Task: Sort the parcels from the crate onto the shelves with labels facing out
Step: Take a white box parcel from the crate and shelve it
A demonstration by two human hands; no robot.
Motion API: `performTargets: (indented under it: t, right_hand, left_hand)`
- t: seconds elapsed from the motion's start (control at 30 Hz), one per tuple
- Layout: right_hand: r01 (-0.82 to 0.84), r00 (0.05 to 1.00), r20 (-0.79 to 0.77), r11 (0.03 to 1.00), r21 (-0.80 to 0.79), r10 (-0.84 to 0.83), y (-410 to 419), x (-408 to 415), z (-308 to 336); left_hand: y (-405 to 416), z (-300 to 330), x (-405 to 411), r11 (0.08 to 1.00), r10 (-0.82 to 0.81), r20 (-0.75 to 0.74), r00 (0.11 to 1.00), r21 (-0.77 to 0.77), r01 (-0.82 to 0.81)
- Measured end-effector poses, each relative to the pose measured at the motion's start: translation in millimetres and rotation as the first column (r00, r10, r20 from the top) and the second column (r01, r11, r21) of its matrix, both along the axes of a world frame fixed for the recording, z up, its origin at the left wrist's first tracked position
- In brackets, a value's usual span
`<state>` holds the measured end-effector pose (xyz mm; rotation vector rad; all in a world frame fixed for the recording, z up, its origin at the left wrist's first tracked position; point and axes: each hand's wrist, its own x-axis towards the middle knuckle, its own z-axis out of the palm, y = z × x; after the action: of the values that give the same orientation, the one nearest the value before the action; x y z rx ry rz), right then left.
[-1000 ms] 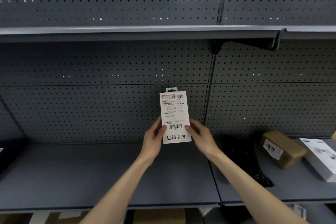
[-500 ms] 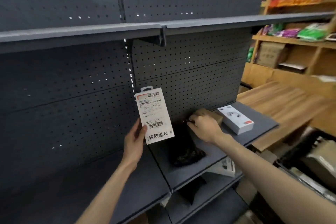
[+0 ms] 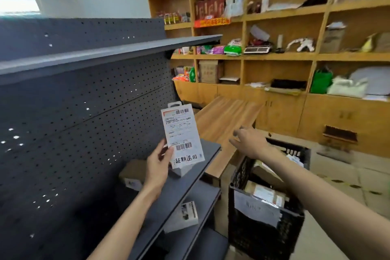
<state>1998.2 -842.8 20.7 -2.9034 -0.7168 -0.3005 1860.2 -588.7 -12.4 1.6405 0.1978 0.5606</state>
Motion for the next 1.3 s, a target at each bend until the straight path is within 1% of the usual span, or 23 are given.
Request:
performTargets:
  t: [0.17, 0.33, 0.57, 0.63, 0.7, 0.77, 0.87, 0.97, 1.03, 1.17, 1.3]
  right_hand:
    - [0.163, 0.987, 0.008, 0.987, 0.011, -0.163, -94.4, 58.8, -0.7]
    - [0.281, 0.96, 0.005, 0.96, 0.003, -0.281, -175.2, 98.6, -7.7]
    - [0.437, 0.899, -0.013, 0.898, -0.043, -0.438, -243.3, 128.1, -19.7]
    - [0.472, 0.88, -0.019, 0.879, -0.064, -0.474, -255.7, 134.1, -24.3]
    - [0.5, 0.864, -0.022, 0.863, -0.071, -0.503, -265.0, 141.5, -31.3]
    - [0.516, 0.854, -0.037, 0.855, -0.052, -0.519, -272.4, 151.6, -40.6]
    - [0.544, 0.836, -0.069, 0.839, -0.022, -0.544, -281.6, 171.2, -55.4]
    - [0.573, 0.813, -0.085, 0.818, -0.049, -0.575, -286.5, 196.7, -66.3]
    - [0.585, 0.802, -0.097, 0.808, -0.069, -0.589, -286.2, 217.1, -73.1]
    - [0.595, 0.783, -0.172, 0.801, -0.071, -0.597, -278.9, 262.2, -88.5]
    - [0.614, 0.756, -0.244, 0.787, -0.06, -0.608, -277.0, 309.4, -114.6]
  left_hand:
    - [-72.0, 6.0, 92.0, 0.982, -0.187, 0.008, 0.982, 0.042, 0.187]
    - [-145.9, -4.6, 163.4, 0.954, -0.299, 0.008, 0.954, 0.006, 0.299]
    - [-219.1, -18.6, 227.1, 0.891, -0.452, -0.074, 0.889, -0.002, 0.454]
    - [-234.1, -22.5, 243.5, 0.869, -0.495, -0.094, 0.864, -0.027, 0.495]
    - [-246.1, -29.2, 262.5, 0.853, -0.52, -0.121, 0.846, -0.016, 0.522]
    - [-254.7, -38.4, 283.0, 0.842, -0.534, -0.146, 0.833, -0.004, 0.539]
    - [-264.2, -53.5, 315.8, 0.826, -0.557, -0.195, 0.808, -0.029, 0.562]
    - [-269.1, -65.6, 349.8, 0.798, -0.591, -0.217, 0.777, -0.019, 0.602]
    - [-271.2, -73.9, 375.5, 0.782, -0.614, -0.228, 0.755, -0.045, 0.622]
    - [-277.5, -85.7, 423.2, 0.739, -0.667, -0.253, 0.701, -0.102, 0.666]
    - [-282.9, -108.5, 472.2, 0.725, -0.676, -0.327, 0.66, -0.132, 0.676]
